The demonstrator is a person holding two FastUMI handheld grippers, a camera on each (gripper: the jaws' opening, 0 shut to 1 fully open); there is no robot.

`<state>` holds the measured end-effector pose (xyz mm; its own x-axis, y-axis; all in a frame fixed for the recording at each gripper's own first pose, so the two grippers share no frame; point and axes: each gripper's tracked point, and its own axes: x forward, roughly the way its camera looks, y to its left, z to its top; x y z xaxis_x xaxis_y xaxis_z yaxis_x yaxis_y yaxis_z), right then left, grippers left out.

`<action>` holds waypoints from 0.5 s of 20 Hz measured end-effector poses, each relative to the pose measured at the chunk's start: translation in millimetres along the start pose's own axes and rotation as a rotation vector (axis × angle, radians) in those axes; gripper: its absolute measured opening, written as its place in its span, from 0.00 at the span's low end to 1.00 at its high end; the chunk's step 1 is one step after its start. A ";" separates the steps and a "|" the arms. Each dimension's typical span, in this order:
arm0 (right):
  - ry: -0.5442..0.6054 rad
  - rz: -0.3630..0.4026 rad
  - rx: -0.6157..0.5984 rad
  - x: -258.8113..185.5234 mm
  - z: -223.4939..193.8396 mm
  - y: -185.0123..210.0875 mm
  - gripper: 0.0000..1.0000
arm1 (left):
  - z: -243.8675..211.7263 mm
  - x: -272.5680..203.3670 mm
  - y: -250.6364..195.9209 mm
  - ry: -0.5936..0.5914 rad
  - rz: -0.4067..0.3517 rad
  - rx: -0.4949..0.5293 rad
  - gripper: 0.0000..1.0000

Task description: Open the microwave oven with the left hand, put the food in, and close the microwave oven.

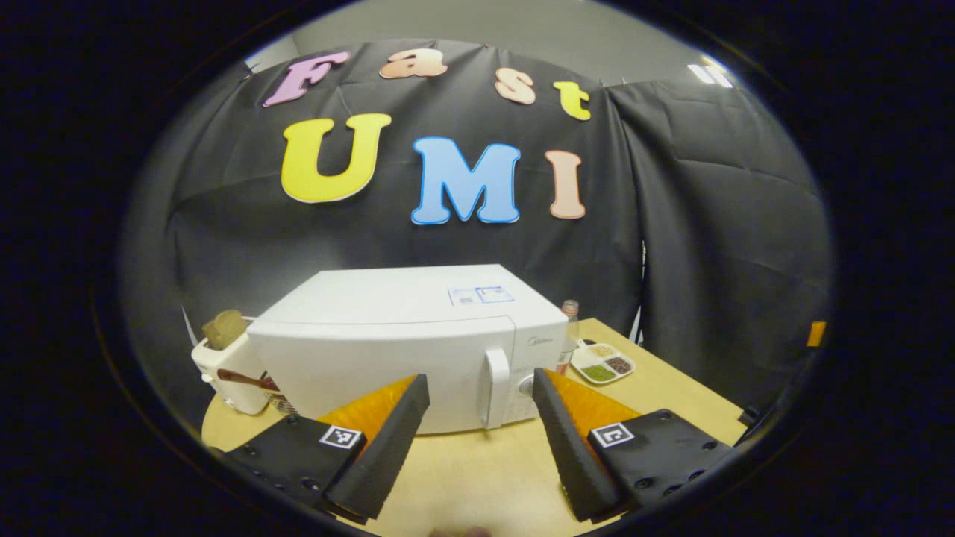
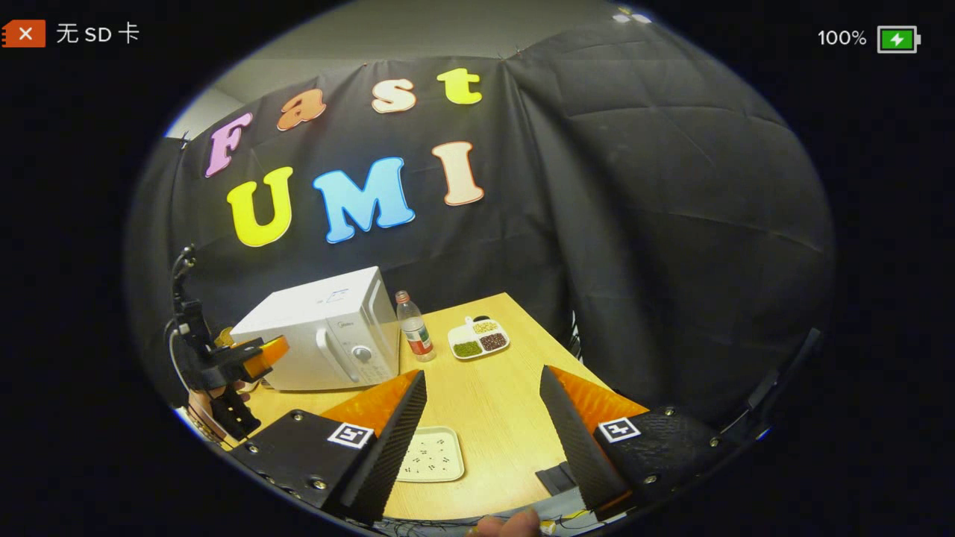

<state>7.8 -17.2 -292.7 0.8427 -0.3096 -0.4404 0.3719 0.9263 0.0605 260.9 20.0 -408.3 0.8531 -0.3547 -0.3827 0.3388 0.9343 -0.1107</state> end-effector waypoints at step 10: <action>-0.176 0.257 -0.097 16.8 117.1 76.8 0.94 | 146.5 -184.9 46.9 -0.228 0.205 0.005 0.96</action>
<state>96.1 23.6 -190.6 0.9619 -0.0872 -0.2593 0.1061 0.9925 0.0600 177.2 124.2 -208.4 0.9708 -0.1579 -0.1806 0.1517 0.9873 -0.0479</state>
